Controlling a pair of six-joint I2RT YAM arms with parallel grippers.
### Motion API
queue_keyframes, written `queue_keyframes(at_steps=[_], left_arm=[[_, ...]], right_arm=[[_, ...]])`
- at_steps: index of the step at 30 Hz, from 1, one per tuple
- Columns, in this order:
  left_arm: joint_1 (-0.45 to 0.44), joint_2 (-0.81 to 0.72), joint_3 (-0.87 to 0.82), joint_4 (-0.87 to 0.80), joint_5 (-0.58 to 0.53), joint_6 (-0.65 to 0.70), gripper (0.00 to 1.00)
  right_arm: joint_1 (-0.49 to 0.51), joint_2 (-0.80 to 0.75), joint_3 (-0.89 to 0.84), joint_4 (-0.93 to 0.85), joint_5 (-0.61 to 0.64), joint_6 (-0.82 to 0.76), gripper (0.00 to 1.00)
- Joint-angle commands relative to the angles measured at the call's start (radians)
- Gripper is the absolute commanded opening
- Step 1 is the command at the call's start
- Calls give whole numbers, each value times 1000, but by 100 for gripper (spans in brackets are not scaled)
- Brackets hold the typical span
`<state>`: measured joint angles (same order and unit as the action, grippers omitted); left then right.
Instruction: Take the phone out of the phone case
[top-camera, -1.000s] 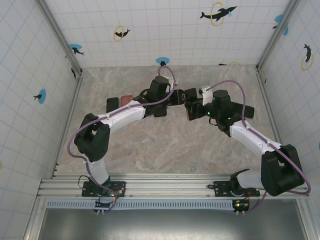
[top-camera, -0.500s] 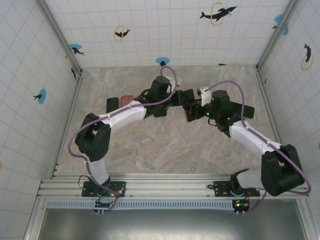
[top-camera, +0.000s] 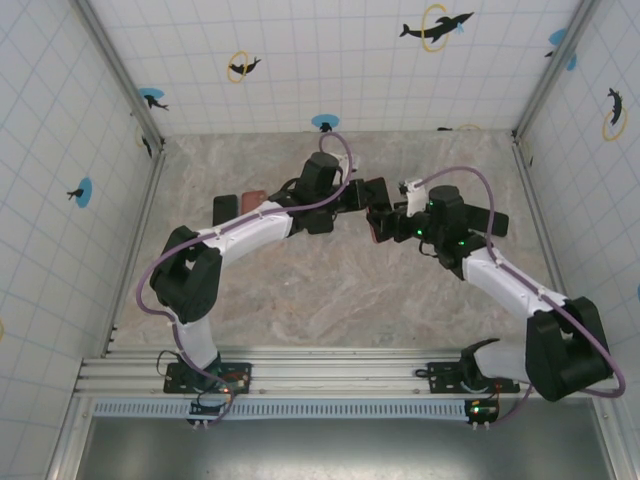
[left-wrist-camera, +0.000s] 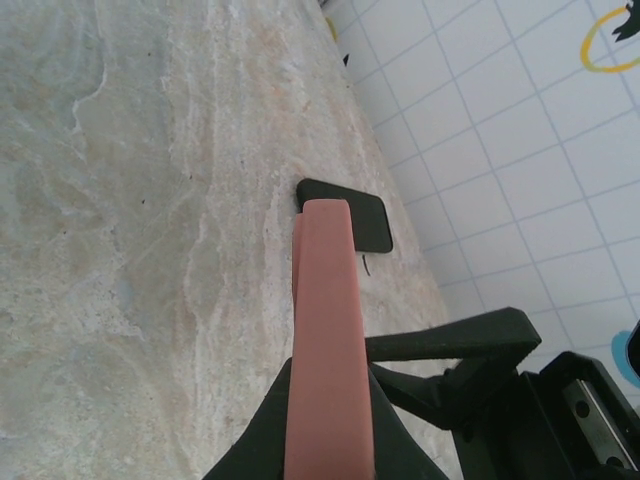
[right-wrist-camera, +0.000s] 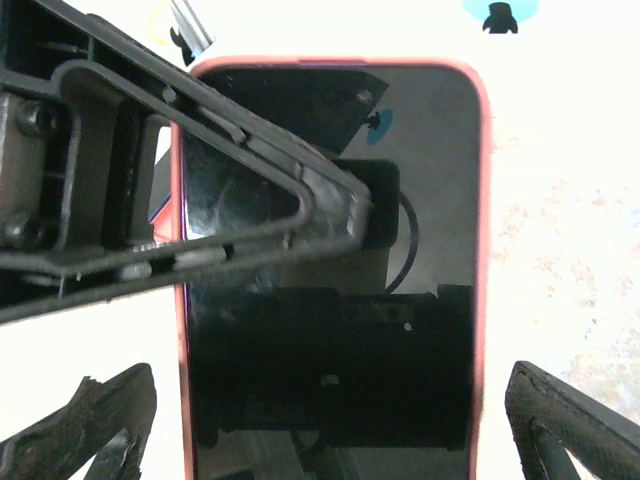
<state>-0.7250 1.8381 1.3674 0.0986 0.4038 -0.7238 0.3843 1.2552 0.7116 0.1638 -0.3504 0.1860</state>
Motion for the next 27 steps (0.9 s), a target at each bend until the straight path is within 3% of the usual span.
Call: queue_keyframes(at_steps=[1,5,9,15,27], left_arm=[[23,-38,-1,121,-2,-62,9],[38,-56,1,165,-6,-107,9],[47,-78,2,217,-10,-159,10],[50,-104,3,305,-19,-242,10],[48,-130,-41,488,-22,-435,9]], right_arm=[[-29,-81,-45,37,-20,74,92],[-74,-178,-130,86,-14,202,92],[-97,-260,-265,309,-25,447,90],[-66,-285,-373,630,9,838,78],[-4,-126,-366,969,45,1101,48]])
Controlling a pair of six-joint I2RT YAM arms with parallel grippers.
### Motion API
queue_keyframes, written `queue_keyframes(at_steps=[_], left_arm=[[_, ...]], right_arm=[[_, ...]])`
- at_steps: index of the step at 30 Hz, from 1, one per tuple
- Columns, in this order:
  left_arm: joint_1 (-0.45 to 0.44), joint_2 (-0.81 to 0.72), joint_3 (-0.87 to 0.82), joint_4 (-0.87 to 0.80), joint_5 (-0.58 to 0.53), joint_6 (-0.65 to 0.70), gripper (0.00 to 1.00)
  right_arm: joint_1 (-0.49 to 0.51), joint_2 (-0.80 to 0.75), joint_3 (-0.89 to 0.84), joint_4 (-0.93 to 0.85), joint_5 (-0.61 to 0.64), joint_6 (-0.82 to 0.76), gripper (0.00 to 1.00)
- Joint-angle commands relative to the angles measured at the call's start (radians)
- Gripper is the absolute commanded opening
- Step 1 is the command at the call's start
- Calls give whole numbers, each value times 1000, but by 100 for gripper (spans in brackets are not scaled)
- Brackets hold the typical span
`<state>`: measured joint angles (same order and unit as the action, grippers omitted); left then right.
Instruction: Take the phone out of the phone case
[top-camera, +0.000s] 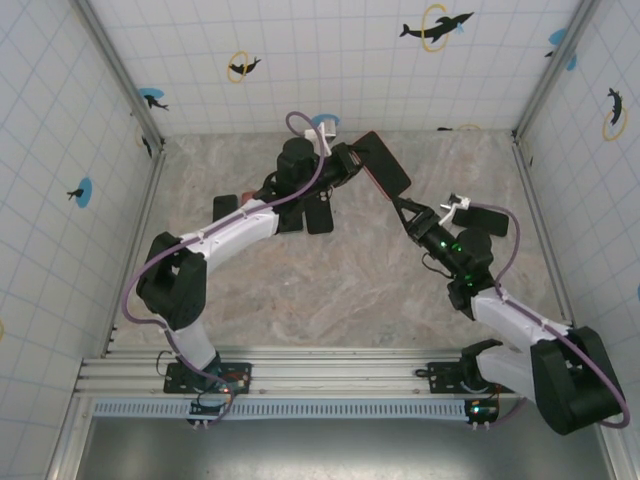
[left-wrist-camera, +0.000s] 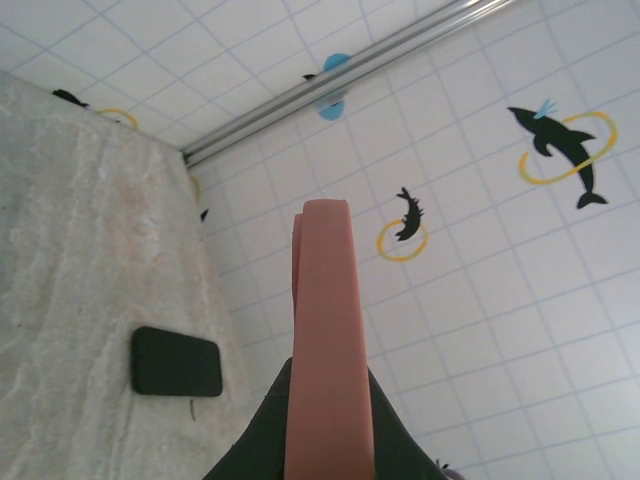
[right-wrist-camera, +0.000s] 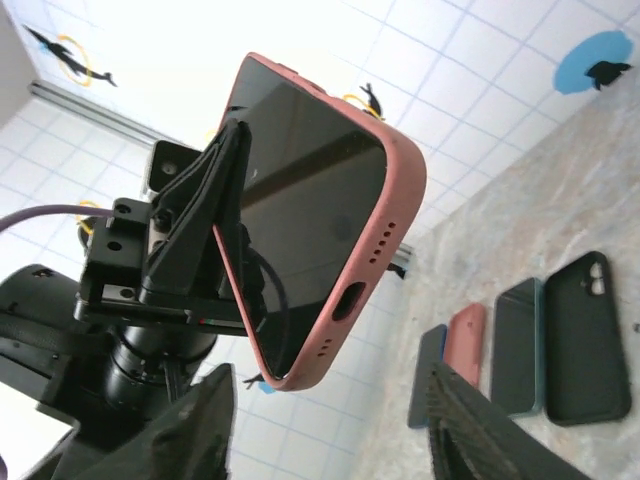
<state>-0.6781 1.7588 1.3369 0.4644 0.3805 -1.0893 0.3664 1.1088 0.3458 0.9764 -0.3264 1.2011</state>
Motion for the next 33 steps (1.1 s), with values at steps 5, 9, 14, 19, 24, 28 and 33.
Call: queue_keyframes(at_steps=[5,9,14,19,24,28,33], left_arm=[[-2,-62,-28,135,-2,-81,9],[-2,-71,-50,179,-6,-111,9],[-2,-80,-56,189,-15,-119,9],[-2,-90,-73,201,-18,-128,9],[-3,-97,-74,211,-12,-142,9],[-4,-99,-76,236,-2,-175,8],[-12,-103,-65,262,17,-220,7]], right_arm=[[27,60,15,229,17,117,36],[46,71,13,246,16,125,32],[59,79,12,253,21,127,29],[66,89,16,261,21,127,24],[65,97,25,262,16,124,19],[62,97,20,257,13,111,16],[39,109,9,257,-6,89,13]])
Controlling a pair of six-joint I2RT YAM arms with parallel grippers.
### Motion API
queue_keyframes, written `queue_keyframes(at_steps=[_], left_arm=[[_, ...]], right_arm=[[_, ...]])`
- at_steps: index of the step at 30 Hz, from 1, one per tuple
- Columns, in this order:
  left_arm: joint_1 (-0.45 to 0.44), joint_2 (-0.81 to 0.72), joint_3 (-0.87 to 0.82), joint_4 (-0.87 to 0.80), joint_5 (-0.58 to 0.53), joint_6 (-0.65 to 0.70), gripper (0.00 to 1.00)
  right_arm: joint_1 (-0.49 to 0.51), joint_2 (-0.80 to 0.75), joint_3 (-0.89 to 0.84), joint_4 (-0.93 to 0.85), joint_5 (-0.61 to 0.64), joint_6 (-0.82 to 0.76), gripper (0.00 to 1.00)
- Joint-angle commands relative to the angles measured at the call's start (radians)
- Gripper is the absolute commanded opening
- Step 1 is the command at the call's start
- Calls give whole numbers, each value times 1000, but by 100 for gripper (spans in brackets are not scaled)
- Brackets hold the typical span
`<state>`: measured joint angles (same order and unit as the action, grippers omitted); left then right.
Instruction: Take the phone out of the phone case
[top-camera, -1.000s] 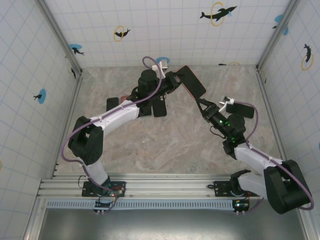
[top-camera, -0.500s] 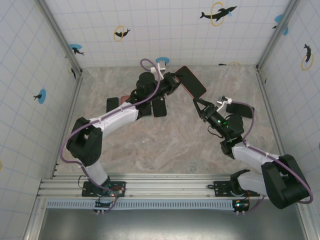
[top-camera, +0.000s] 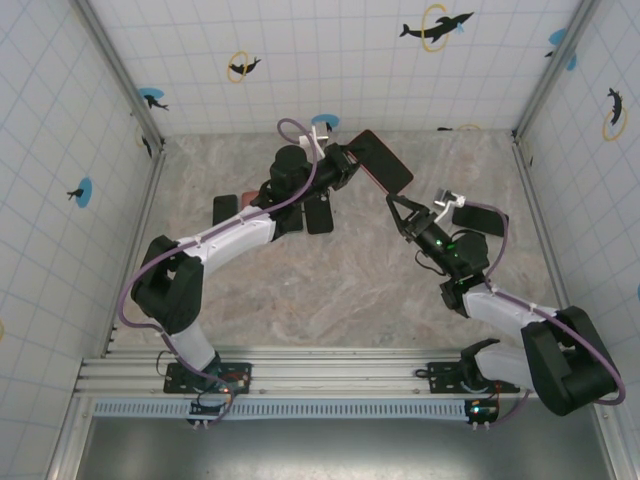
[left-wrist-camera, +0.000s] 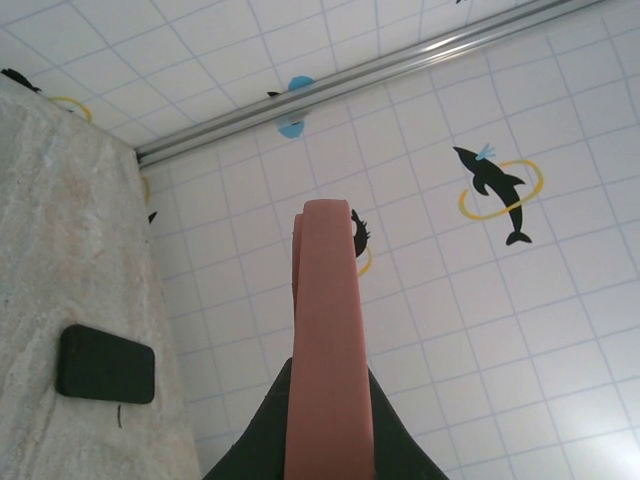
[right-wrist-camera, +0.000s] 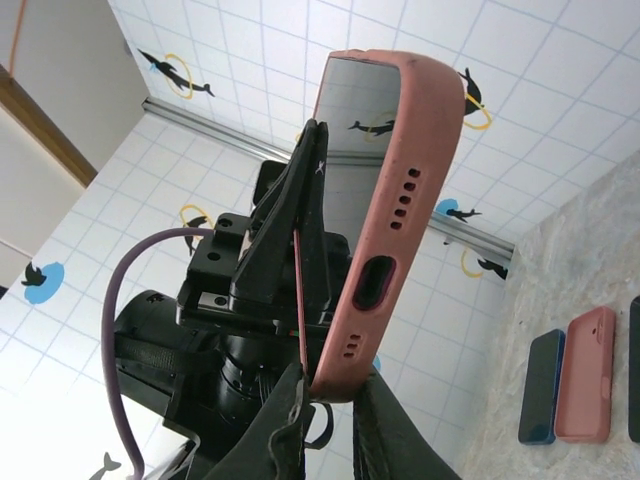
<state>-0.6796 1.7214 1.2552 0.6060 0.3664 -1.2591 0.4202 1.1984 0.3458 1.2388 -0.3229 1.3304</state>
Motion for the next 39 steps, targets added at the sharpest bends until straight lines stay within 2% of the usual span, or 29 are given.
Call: queue_keyframes(at_steps=[1,6,11,21,25,28,33,37,39], left_arm=[[-11,-68,18,122,37,-60,7],[-15,-76,25,154,66,-124,6],[-17,-96,33,146,77,-133,5],[-17,-96,23,132,102,-104,3],[-4,-97,24,59,125,2,3],[26,-109,9,38,164,109,4],[76,-133,-8,-36,285,372,7],[113,-135,-27,-58,389,495,7],[128,-130,-12,-109,453,597,5]], right_arm=[[-22,22,8,-8,-18,-51,13],[-39,25,32,-150,-79,-219,11],[-63,38,45,-296,-115,-380,10],[-101,46,91,-365,-137,-462,10],[-121,27,93,-338,-163,-461,13],[-142,3,99,-360,-221,-528,31],[-180,-31,123,-472,-302,-663,35],[-180,-28,193,-590,-441,-810,42],[-180,-19,243,-693,-511,-922,43]])
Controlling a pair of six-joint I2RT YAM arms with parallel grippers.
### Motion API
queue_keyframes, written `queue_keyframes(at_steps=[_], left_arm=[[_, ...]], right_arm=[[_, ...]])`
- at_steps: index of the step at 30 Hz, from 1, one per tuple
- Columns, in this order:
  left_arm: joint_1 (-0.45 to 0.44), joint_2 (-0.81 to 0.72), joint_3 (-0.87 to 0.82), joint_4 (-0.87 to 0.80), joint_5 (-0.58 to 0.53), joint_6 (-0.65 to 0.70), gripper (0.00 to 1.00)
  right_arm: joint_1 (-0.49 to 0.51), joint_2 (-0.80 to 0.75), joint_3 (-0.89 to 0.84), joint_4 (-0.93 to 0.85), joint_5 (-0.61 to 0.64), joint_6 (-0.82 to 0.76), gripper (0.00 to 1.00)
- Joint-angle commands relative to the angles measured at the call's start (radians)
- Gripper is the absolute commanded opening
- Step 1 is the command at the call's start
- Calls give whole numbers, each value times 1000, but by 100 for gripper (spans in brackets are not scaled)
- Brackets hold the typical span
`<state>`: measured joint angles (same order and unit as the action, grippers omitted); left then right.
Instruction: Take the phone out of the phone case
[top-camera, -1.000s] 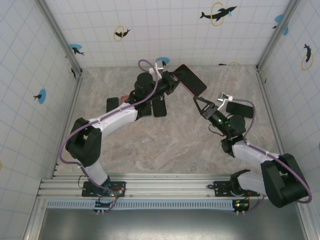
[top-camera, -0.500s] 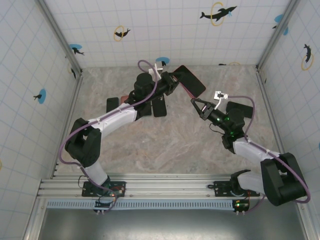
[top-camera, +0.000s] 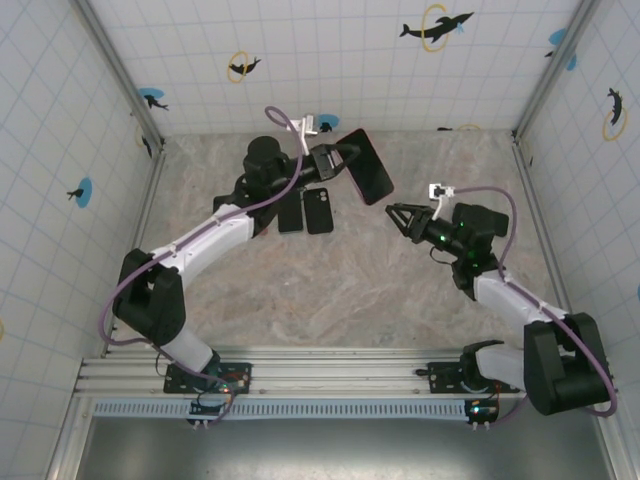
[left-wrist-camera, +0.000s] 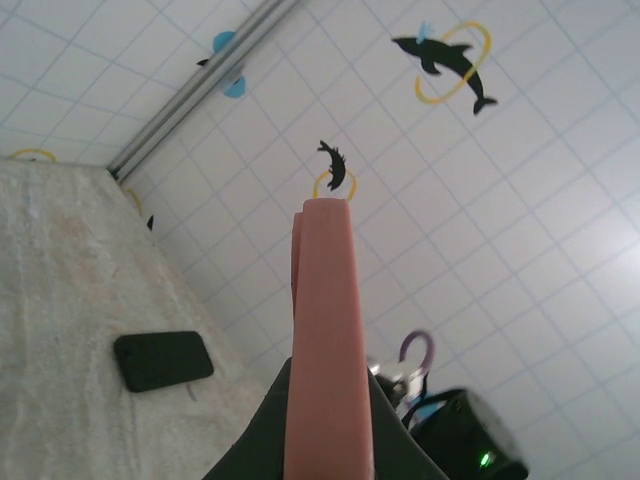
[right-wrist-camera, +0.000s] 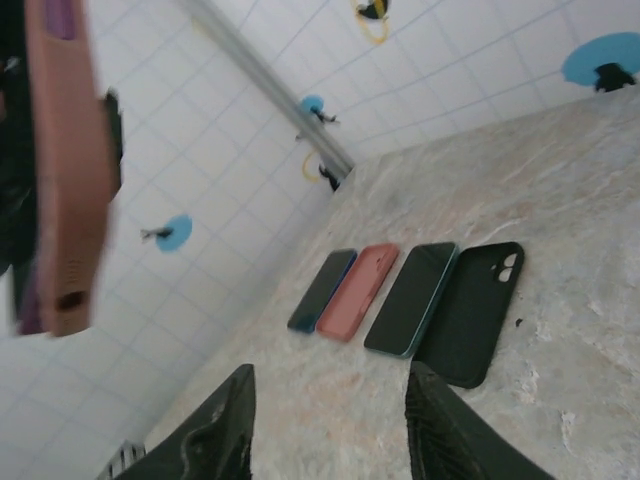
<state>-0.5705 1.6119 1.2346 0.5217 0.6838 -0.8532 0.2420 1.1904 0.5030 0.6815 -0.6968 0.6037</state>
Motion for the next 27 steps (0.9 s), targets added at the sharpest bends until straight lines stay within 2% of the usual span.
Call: queue_keyframes(at_steps=[1,5,9,14,20,27], left_arm=[[24,-20,12,-50,162,238,5],[36,-24,4,-100,257,406,6],[46,-38,16,-191,291,545,6],[53,-62,14,-247,331,674,6],[55,-73,21,-275,382,710,5],[56,-75,25,-310,398,728,5]], right_arm=[[-2,-7,104,-171,-165,-245,44],[8,11,163,-285,-236,-394,43],[42,43,220,-423,-259,-563,42],[75,63,231,-465,-263,-737,44],[92,125,279,-527,-313,-868,44],[119,170,310,-536,-342,-952,34]])
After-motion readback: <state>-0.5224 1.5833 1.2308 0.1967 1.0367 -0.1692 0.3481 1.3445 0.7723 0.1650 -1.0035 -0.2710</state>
